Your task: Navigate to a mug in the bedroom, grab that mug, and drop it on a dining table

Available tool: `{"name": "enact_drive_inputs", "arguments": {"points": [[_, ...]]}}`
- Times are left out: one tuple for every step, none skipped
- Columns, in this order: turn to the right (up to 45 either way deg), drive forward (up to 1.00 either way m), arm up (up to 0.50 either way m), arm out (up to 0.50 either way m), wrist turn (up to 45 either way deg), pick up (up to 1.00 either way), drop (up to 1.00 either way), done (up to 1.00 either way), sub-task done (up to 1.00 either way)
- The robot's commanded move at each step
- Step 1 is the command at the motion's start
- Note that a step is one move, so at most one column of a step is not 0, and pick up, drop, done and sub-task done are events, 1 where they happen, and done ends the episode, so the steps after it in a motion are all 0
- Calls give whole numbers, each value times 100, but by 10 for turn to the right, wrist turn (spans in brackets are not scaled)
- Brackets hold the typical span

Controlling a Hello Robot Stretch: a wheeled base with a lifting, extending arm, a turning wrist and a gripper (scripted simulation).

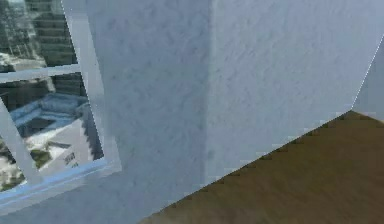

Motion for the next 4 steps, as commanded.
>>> {"name": "enact_drive_inputs", "arguments": {"points": [[-450,0,0,0,0,0,0,0,0],[-270,0,0,0,0,0,0,0,0],[0,45,0,0,0,0,0,0,0],[-450,0,0,0,0,0,0,0,0]]}}
